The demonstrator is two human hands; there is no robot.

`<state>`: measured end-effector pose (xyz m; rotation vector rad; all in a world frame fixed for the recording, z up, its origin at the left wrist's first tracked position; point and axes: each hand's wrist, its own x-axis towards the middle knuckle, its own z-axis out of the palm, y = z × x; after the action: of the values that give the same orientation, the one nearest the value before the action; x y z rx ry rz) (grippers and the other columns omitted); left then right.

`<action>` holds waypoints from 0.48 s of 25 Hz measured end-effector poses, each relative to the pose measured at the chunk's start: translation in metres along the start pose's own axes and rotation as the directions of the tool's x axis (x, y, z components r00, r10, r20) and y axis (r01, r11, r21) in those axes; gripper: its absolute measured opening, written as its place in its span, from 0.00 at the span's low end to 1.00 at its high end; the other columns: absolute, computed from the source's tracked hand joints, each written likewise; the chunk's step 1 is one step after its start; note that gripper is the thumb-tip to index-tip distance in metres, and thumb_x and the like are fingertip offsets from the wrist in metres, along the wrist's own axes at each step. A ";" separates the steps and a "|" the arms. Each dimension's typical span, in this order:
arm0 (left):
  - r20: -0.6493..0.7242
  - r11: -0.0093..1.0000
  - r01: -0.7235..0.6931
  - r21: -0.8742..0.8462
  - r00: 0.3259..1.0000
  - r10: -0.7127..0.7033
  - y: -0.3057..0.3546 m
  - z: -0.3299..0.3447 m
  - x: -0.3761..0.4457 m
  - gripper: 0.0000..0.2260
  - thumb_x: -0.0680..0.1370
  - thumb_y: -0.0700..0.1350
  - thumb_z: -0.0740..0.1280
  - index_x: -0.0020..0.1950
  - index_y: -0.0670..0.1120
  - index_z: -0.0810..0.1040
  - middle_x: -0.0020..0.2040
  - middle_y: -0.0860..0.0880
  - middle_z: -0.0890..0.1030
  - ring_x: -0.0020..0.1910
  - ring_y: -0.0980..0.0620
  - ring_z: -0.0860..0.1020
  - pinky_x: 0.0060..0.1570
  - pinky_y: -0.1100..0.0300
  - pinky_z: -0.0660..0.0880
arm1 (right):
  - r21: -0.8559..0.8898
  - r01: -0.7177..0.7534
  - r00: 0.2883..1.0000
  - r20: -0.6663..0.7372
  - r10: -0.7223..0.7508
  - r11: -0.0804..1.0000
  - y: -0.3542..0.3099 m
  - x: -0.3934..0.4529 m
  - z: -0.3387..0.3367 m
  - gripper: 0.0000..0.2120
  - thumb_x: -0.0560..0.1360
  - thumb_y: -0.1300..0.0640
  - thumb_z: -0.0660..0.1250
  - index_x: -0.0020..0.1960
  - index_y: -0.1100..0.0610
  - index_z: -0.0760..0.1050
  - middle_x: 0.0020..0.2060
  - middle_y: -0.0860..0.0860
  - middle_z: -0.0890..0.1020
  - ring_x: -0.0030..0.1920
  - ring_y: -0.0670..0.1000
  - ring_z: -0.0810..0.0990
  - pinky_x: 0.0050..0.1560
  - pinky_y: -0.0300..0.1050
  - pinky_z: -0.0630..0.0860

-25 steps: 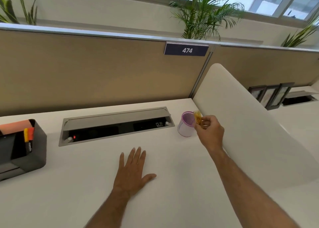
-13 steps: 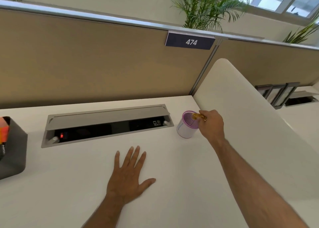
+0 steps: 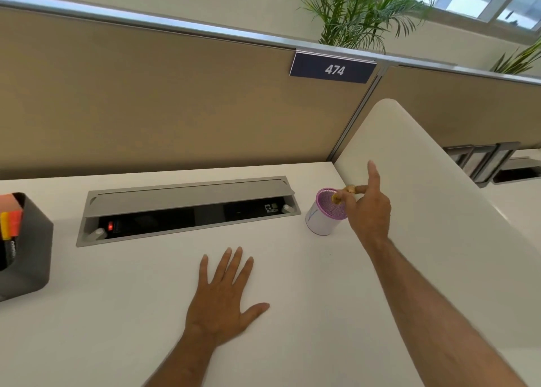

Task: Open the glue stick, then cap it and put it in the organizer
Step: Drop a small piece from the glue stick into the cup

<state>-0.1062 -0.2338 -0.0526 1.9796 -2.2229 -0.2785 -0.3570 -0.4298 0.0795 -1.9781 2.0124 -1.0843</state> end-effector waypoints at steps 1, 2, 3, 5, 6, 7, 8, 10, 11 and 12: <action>-0.002 1.000 0.002 -0.002 1.000 -0.002 0.000 0.000 0.000 0.39 0.75 0.74 0.49 0.78 0.51 0.54 0.80 0.46 0.53 0.79 0.45 0.49 0.72 0.32 0.48 | -0.009 0.010 1.000 -0.001 -0.010 1.000 0.000 -0.001 0.001 0.29 0.74 0.56 0.74 0.72 0.55 0.68 0.43 0.49 0.84 0.42 0.55 0.81 0.45 0.48 0.74; -0.004 1.000 0.003 -0.003 1.000 -0.003 0.000 0.000 0.000 0.40 0.75 0.74 0.49 0.78 0.51 0.54 0.80 0.46 0.53 0.79 0.45 0.49 0.72 0.32 0.48 | -0.033 0.026 1.000 0.016 -0.025 0.999 0.001 -0.001 0.003 0.23 0.75 0.56 0.72 0.68 0.56 0.73 0.46 0.53 0.85 0.45 0.59 0.82 0.47 0.49 0.75; -0.005 1.000 0.003 -0.003 1.000 -0.003 0.000 -0.001 0.000 0.40 0.75 0.74 0.49 0.78 0.51 0.54 0.80 0.46 0.53 0.79 0.45 0.49 0.72 0.32 0.48 | -0.062 0.043 0.999 0.034 -0.041 0.997 0.002 -0.001 0.004 0.18 0.75 0.56 0.72 0.65 0.57 0.77 0.50 0.56 0.85 0.49 0.61 0.83 0.50 0.50 0.75; -0.007 1.000 0.004 -0.009 1.000 -0.004 0.000 -0.001 0.000 0.40 0.75 0.74 0.49 0.78 0.51 0.55 0.80 0.46 0.54 0.79 0.44 0.50 0.72 0.31 0.49 | -0.071 0.049 0.998 0.036 -0.047 0.996 0.000 -0.003 0.004 0.19 0.76 0.56 0.71 0.67 0.57 0.76 0.53 0.57 0.85 0.52 0.61 0.82 0.53 0.51 0.76; -0.007 1.000 0.003 -0.011 1.000 -0.003 0.000 -0.002 0.000 0.40 0.75 0.74 0.49 0.78 0.51 0.55 0.80 0.46 0.54 0.79 0.44 0.50 0.72 0.31 0.49 | -0.064 0.036 0.999 0.023 -0.034 0.997 -0.002 -0.004 0.004 0.24 0.76 0.57 0.71 0.71 0.56 0.72 0.53 0.56 0.85 0.51 0.61 0.82 0.52 0.51 0.77; -0.006 1.000 0.002 -0.010 1.000 -0.002 0.000 -0.002 0.000 0.40 0.75 0.74 0.49 0.78 0.51 0.55 0.80 0.46 0.54 0.79 0.44 0.50 0.72 0.31 0.49 | -0.057 0.024 1.000 0.012 -0.023 0.998 -0.006 -0.005 0.003 0.30 0.76 0.57 0.72 0.75 0.54 0.66 0.51 0.55 0.85 0.49 0.60 0.82 0.50 0.52 0.77; -0.006 1.000 0.001 -0.007 1.000 -0.001 0.001 -0.002 0.000 0.40 0.75 0.74 0.49 0.78 0.51 0.55 0.80 0.46 0.54 0.79 0.44 0.50 0.72 0.31 0.49 | -0.046 0.017 1.000 0.002 -0.017 0.999 -0.008 -0.005 0.003 0.35 0.75 0.56 0.72 0.77 0.53 0.60 0.50 0.54 0.85 0.46 0.60 0.81 0.47 0.52 0.77; -0.008 1.000 -0.002 -0.006 1.000 0.002 0.001 -0.003 0.000 0.39 0.75 0.74 0.50 0.78 0.51 0.56 0.80 0.45 0.55 0.78 0.44 0.51 0.72 0.31 0.49 | -0.022 -0.002 1.000 -0.014 0.002 1.000 -0.008 -0.006 0.003 0.39 0.75 0.55 0.73 0.78 0.52 0.55 0.47 0.50 0.83 0.42 0.57 0.79 0.44 0.50 0.75; -0.007 1.000 -0.003 -0.008 1.000 0.003 0.001 -0.003 0.000 0.39 0.75 0.74 0.50 0.78 0.51 0.56 0.80 0.45 0.55 0.78 0.44 0.51 0.72 0.31 0.49 | -0.027 -0.006 1.000 -0.012 0.005 1.000 -0.005 -0.005 0.003 0.37 0.75 0.55 0.73 0.77 0.52 0.58 0.46 0.49 0.83 0.42 0.56 0.78 0.44 0.49 0.75; -0.007 1.000 -0.004 -0.009 1.000 0.004 0.001 -0.003 0.000 0.39 0.75 0.74 0.50 0.78 0.50 0.56 0.80 0.45 0.55 0.78 0.43 0.52 0.72 0.31 0.49 | -0.046 0.003 1.000 0.005 -0.003 0.999 -0.002 -0.005 0.004 0.31 0.75 0.55 0.72 0.75 0.54 0.64 0.48 0.51 0.83 0.44 0.56 0.80 0.46 0.49 0.75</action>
<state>-0.1063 -0.2341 -0.0497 1.9688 -2.2169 -0.2806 -0.3525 -0.4267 0.0762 -2.0047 2.0504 -1.0413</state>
